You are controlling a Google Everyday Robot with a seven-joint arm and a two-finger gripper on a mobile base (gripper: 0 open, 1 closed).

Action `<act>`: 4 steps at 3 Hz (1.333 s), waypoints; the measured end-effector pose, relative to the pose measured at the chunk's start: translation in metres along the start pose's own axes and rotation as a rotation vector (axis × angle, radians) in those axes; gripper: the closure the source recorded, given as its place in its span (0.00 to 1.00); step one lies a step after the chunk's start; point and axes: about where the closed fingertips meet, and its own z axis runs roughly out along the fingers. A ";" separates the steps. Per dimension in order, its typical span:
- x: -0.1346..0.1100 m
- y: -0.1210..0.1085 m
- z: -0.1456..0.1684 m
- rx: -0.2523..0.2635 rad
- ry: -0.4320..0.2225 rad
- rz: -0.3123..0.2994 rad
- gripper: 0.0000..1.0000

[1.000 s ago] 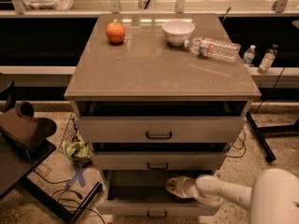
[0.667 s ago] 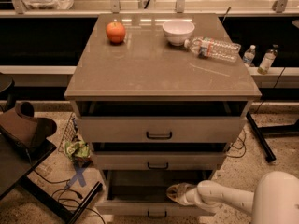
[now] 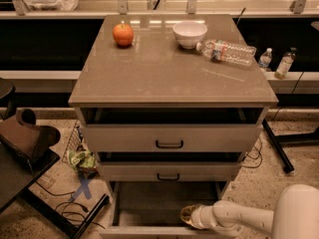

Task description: Open bottom drawer

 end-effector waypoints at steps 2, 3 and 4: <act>0.001 0.061 -0.012 -0.061 0.045 0.029 0.86; 0.001 0.061 -0.012 -0.061 0.045 0.029 0.61; 0.000 0.062 -0.011 -0.063 0.043 0.029 0.39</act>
Offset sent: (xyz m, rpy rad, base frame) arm -0.0314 -0.0034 -0.0036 -0.0240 0.0381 -0.0097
